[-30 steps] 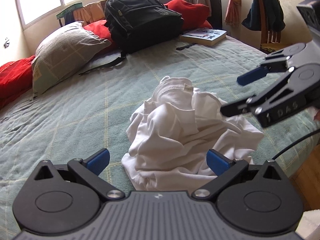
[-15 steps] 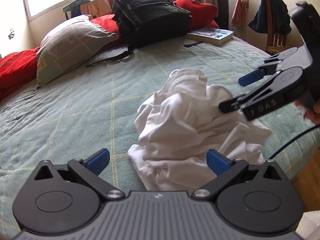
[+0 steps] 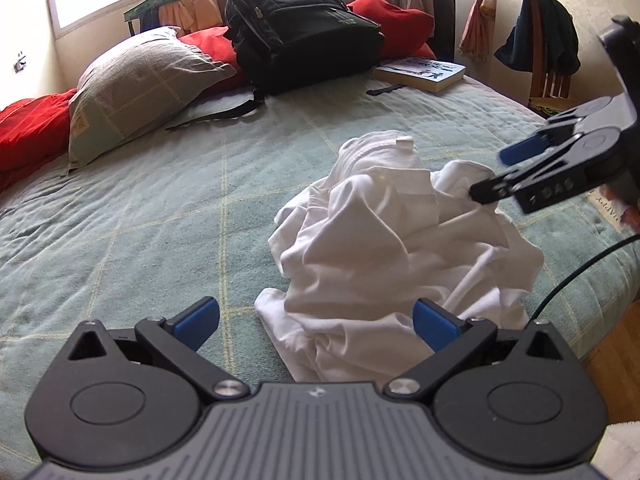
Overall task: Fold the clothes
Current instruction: 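Move both tools toward the crumpled white T-shirt, then grasp the T-shirt edge with the right tool while the left tool grasps another edge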
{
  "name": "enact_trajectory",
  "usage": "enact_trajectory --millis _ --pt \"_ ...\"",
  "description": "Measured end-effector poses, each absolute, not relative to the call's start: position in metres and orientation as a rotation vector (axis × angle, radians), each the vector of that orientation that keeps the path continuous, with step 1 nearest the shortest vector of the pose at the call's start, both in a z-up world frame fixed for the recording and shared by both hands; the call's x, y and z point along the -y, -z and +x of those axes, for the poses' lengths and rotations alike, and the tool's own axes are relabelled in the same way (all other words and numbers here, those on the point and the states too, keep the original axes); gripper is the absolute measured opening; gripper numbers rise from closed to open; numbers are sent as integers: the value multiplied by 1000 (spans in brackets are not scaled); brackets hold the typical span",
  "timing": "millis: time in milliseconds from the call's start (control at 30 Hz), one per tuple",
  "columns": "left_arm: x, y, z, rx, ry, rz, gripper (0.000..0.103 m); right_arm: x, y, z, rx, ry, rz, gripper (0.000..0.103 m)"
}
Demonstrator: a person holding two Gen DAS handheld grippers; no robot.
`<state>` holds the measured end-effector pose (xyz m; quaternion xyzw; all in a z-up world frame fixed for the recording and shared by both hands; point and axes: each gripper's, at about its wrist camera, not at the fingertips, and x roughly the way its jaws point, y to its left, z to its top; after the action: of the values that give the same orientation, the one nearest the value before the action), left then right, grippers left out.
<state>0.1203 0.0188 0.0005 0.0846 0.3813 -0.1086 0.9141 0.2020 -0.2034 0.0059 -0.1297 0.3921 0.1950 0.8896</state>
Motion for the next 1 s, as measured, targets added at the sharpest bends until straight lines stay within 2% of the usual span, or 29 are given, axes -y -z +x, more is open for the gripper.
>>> enact_trajectory --millis 33,133,267,300,333,500,733,867,1000 --pt "-19 -1 120 -785 226 175 102 198 -4 203 -819 -422 -276 55" --pt "-20 -1 121 -782 232 175 102 185 2 204 -831 -472 -298 40" --pt "-23 -2 123 -778 254 159 102 180 7 206 -827 -514 -321 28" --pt "-23 -2 124 -777 259 154 102 181 7 206 -828 -523 -319 16" --pt "-24 -2 124 -775 262 151 102 183 6 207 -827 -526 -313 12" --pt "-29 -5 128 -777 282 147 102 213 2 214 -823 -439 -297 5" --pt "-38 -15 141 -770 295 139 102 272 11 229 -873 -232 -246 6" --pt "-44 -19 153 -770 281 122 102 286 12 228 -888 -224 -199 9" --pt "-49 -20 157 -773 279 111 102 286 -11 217 -836 -285 -160 19"
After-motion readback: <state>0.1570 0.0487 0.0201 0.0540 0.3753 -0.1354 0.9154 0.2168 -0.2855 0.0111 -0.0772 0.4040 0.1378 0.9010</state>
